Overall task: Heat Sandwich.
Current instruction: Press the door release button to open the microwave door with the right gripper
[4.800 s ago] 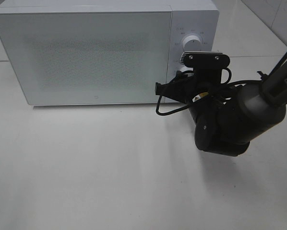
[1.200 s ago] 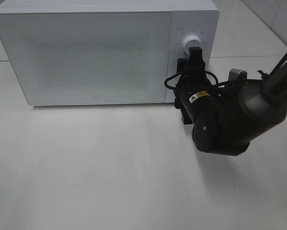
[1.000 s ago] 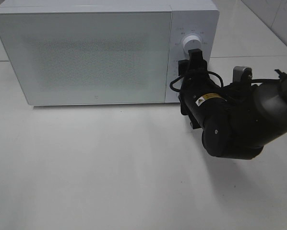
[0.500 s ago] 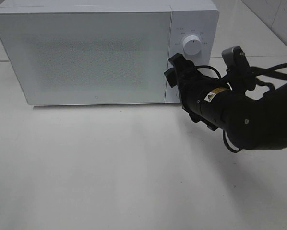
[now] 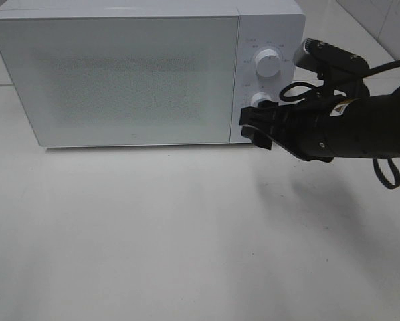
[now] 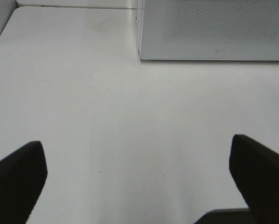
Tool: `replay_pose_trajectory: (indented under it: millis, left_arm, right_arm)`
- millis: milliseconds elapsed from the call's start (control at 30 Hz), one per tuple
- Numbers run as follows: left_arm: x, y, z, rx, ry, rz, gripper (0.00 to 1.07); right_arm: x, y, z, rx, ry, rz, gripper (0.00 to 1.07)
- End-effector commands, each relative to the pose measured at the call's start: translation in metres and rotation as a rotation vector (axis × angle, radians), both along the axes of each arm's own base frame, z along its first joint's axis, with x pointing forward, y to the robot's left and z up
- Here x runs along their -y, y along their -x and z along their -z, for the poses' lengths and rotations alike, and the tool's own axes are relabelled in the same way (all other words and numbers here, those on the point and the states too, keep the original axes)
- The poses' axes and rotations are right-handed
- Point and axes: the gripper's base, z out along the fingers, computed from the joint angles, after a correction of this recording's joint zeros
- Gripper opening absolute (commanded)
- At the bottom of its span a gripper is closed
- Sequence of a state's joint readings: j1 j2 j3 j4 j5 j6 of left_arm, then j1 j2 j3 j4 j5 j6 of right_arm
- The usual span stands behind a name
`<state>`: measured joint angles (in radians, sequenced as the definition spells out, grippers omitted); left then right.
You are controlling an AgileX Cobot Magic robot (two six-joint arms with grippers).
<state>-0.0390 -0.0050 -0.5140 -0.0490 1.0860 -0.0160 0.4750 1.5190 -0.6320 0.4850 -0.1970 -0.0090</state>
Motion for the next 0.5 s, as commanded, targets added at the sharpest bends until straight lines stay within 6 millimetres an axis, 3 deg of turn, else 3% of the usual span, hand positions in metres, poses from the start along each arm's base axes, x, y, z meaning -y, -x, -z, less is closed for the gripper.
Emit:
replay_pose_trajectory:
  millis: [33,300,500]
  left_arm:
    - [0.001,0.002,-0.001,0.029,0.012,0.001,1.0]
    - [0.001,0.002,-0.001,0.029,0.012,0.001,1.0]
    - [0.001,0.002,-0.001,0.029,0.012,0.001,1.0]
  right_arm:
    - [0.007,0.005,-0.006,-0.017,0.082,-0.094,0.7]
    - [0.028,0.023,-0.024,-0.082,0.194,-0.241,0.7]
    - [0.038,0.047,-0.043,-0.116,0.3,-0.357,0.7]
